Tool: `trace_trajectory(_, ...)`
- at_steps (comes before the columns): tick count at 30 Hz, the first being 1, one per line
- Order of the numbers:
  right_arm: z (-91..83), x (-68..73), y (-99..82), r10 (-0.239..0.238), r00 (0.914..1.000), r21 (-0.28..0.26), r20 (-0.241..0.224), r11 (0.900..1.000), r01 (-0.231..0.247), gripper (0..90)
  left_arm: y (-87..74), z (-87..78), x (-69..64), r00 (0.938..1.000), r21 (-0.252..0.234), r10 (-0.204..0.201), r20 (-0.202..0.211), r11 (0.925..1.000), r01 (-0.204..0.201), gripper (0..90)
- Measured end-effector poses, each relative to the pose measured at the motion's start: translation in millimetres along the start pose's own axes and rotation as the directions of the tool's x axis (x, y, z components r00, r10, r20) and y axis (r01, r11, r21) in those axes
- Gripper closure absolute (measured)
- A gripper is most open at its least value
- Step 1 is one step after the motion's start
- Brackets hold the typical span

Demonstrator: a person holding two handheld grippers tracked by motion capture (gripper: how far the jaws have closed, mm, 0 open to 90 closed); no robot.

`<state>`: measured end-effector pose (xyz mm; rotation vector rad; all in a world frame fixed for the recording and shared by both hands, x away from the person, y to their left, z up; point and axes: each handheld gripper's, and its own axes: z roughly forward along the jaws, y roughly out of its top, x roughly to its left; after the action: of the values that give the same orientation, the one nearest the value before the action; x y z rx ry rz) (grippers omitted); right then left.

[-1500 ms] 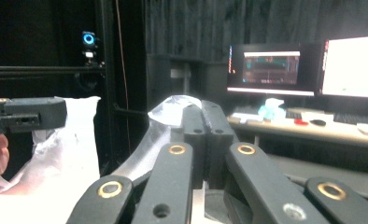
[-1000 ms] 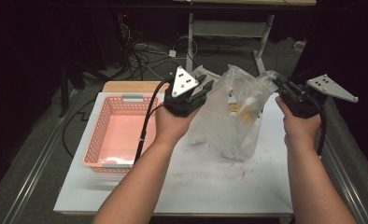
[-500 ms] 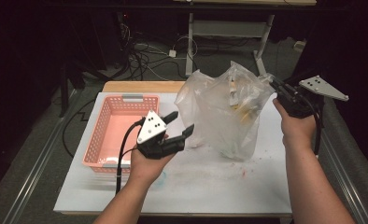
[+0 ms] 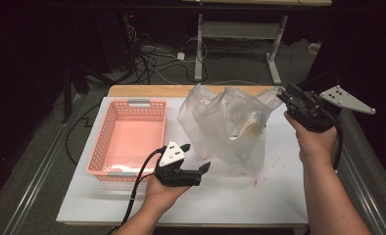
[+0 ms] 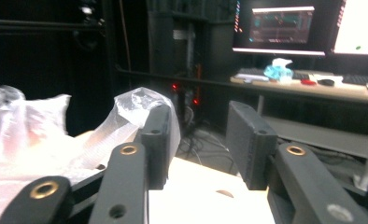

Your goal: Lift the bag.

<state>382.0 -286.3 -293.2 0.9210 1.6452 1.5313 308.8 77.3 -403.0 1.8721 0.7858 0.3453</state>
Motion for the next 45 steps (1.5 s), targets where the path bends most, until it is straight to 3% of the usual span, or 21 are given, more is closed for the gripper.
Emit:
trace_trajectory(8,-33.0,14.8,15.8,-0.032,0.9987,-0.072,-0.040,0.9970,0.029,59.0,-1.0,5.0,-0.1,1.0000,0.005,-0.005,-0.005,1.0000,0.005,14.3)
trace_trajectory(12,-42.5,18.5,13.9,-0.041,0.9976,-0.061,-0.057,0.9975,0.037,56.0,-3.3,6.3,1.6,0.9999,0.006,0.001,-0.016,1.0000,-0.001,14.4)
trace_trajectory(17,-40.7,19.4,-15.6,-0.033,0.9969,0.025,-0.072,0.9991,0.035,45.7,-9.2,5.5,3.3,0.9999,0.011,-0.002,-0.016,0.9999,0.003,14.2)
trace_trajectory(22,-38.2,22.5,-53.6,-0.016,0.9961,0.110,-0.087,0.9937,0.025,30.0,-12.8,2.5,2.1,1.0000,0.016,-0.008,-0.006,0.9998,0.008,11.0)
trace_trajectory(29,-46.6,21.4,-108.6,0.017,0.9975,0.221,-0.068,0.9752,-0.002,9.5,-21.3,-4.1,-1.0,0.9999,0.026,-0.008,-0.011,0.9996,0.008,2.7)
trace_trajectory(33,-53.8,19.0,-135.5,0.033,0.9978,0.290,-0.057,0.9568,-0.015,1.1,-25.3,-4.3,-3.2,0.9999,0.025,-0.009,-0.012,0.9996,0.010,0.0)
trace_trajectory(40,-56.8,21.1,-168.7,0.043,0.9974,0.365,-0.058,0.9309,-0.019,0.2,-38.7,-0.6,-9.0,1.0000,0.032,-0.001,-0.009,0.9995,0.001,0.0)
trace_trajectory(45,-56.5,21.6,-173.1,0.031,0.9985,0.362,-0.044,0.9323,-0.013,0.2,-42.4,0.8,-9.1,0.9999,0.033,-0.007,-0.012,0.9994,0.007,0.0)
